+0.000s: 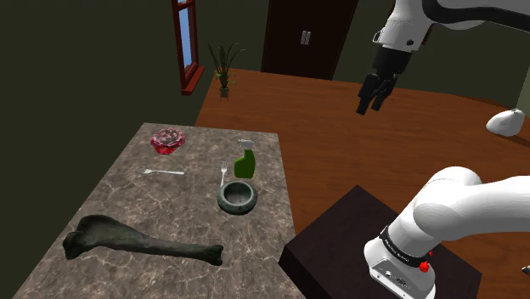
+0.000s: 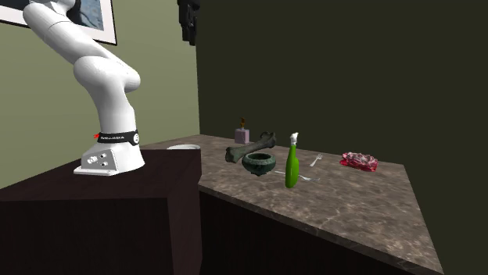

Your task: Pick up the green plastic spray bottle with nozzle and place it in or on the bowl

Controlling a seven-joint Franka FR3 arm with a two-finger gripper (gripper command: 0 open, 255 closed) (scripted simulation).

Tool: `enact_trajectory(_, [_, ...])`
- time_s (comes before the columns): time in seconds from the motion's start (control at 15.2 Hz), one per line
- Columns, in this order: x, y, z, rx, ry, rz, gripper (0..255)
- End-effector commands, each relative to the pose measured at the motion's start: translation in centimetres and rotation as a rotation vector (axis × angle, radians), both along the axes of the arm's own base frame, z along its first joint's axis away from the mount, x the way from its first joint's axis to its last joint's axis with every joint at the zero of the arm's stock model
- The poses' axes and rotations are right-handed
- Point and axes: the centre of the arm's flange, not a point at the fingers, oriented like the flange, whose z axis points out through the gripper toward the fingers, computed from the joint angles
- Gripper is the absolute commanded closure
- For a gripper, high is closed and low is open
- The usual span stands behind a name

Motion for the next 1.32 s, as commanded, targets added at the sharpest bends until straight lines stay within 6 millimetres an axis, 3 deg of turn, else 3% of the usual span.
enact_trajectory(0.0, [0.0, 0.0, 0.0, 0.000, 0.000, 0.000, 0])
enact_trajectory(0.66, [9.5, -1.2, -8.7, 0.000, -0.036, 0.177, 0])
enact_trajectory(1.25, [18.3, -0.7, -16.3, 0.001, -0.068, 0.336, 0])
